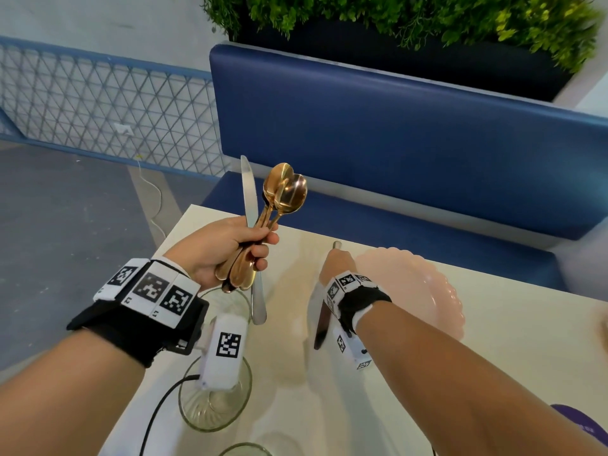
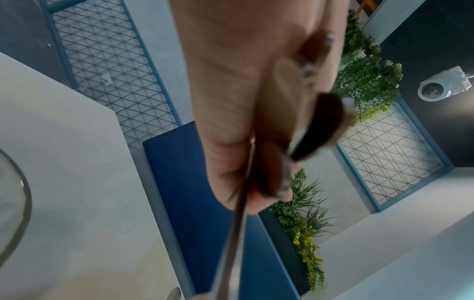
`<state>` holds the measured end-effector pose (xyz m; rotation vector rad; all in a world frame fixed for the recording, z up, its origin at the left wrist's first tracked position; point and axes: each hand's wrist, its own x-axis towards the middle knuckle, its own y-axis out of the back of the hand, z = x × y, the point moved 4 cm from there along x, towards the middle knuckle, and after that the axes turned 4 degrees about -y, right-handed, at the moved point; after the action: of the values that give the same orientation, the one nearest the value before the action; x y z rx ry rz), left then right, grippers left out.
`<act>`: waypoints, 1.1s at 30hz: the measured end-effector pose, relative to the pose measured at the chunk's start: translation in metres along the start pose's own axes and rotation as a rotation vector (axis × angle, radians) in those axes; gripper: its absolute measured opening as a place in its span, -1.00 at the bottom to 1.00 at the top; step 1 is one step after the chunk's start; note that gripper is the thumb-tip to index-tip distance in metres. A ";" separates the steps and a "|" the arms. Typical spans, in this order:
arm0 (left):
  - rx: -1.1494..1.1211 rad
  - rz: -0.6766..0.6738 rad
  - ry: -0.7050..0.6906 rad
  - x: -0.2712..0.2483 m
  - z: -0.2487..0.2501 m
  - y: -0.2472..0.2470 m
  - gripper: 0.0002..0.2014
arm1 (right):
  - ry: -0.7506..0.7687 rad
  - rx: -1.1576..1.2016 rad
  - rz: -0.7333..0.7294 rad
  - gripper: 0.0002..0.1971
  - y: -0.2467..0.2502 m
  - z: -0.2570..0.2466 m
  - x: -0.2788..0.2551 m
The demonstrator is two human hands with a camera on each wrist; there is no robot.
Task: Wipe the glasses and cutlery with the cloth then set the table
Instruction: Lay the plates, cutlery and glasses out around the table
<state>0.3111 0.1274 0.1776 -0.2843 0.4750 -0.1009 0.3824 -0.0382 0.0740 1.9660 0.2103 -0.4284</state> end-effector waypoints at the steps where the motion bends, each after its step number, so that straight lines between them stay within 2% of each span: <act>1: 0.015 0.006 0.000 0.000 0.000 0.000 -0.83 | 0.031 0.023 0.061 -0.68 0.008 -0.003 0.001; 2: 0.039 0.013 0.001 0.000 0.000 0.000 -0.83 | 0.096 0.030 0.150 -0.70 0.019 -0.008 0.000; 4: 0.085 0.021 0.008 0.000 -0.001 0.001 -0.85 | 0.284 0.216 0.393 -0.75 0.048 -0.022 -0.012; 5: 0.097 0.022 0.010 0.000 -0.002 0.000 -0.86 | 0.475 0.339 0.532 -0.79 0.061 -0.030 -0.023; 6: 0.101 0.021 0.011 0.001 -0.002 0.000 -0.86 | 0.655 0.392 0.578 -0.83 0.072 -0.039 -0.036; 8: 0.108 0.017 0.012 0.002 -0.003 -0.001 -0.83 | 0.948 0.289 0.488 -0.84 0.081 -0.053 -0.057; 9: 0.127 0.010 0.014 0.003 -0.003 -0.002 -0.81 | 1.029 0.190 0.400 -0.83 0.079 -0.057 -0.064; 11: 0.197 -0.008 0.013 0.003 -0.003 -0.005 -0.80 | 1.066 -0.007 0.225 -0.79 0.075 -0.061 -0.068; 14: 0.280 -0.025 0.013 0.005 -0.004 -0.009 -0.81 | 0.993 -0.107 0.076 -0.78 0.076 -0.062 -0.064; 20: 0.365 -0.049 0.027 0.006 -0.005 -0.011 -0.83 | 0.906 -0.267 -0.069 -0.81 0.077 -0.062 -0.060; 24: 0.204 0.081 -0.016 0.007 0.002 0.009 -0.89 | 0.844 -0.349 -0.146 -0.85 0.069 -0.044 -0.052; 26: 0.137 0.202 -0.087 0.009 0.012 0.029 -0.90 | 0.730 -0.295 -0.120 -0.86 0.064 -0.027 -0.043; 29: 0.070 0.332 -0.143 0.012 0.022 0.057 -0.90 | 0.490 -0.062 -0.064 -0.88 0.049 -0.007 -0.032; 31: 0.035 0.350 -0.142 0.013 0.022 0.063 -0.88 | 0.267 0.118 -0.062 -0.88 0.029 0.001 -0.024; 33: 0.035 0.336 -0.133 0.014 0.018 0.060 -0.78 | 0.069 0.189 -0.108 -0.84 0.002 0.005 -0.012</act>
<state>0.3335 0.1868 0.1698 -0.1724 0.3826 0.2361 0.3711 -0.0434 0.0782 2.1637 0.3316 -0.4654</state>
